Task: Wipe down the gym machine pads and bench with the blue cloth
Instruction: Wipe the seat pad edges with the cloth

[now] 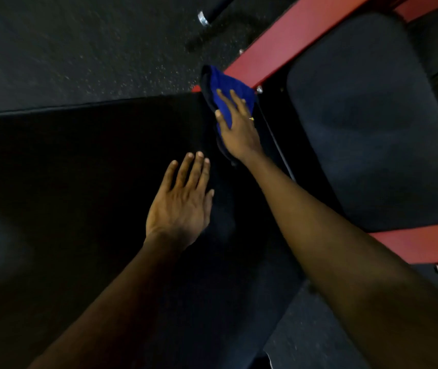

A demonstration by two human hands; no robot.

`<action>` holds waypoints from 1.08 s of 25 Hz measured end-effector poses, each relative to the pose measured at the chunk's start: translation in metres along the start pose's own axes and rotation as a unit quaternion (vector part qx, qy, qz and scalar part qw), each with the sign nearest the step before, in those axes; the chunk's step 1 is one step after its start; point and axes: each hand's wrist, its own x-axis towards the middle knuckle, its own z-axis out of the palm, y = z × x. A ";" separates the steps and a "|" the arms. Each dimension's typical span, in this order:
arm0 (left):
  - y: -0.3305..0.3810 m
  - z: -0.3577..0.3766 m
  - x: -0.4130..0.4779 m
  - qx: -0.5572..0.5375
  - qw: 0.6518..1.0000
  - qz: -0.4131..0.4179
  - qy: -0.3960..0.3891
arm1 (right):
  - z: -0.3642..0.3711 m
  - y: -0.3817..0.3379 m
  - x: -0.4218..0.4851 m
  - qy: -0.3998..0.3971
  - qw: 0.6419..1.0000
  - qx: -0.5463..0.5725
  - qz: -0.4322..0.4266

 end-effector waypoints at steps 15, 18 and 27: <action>0.002 0.000 0.002 0.005 1.000 0.006 -0.012 | 0.003 0.014 -0.019 0.070 0.976 -0.029 0.204; 0.001 -0.002 0.004 0.013 1.000 0.002 -0.016 | 0.010 0.003 -0.013 0.060 0.990 -0.011 0.124; 0.000 0.003 0.002 0.022 1.000 0.010 -0.016 | -0.036 0.138 -0.253 0.134 0.890 -0.033 0.434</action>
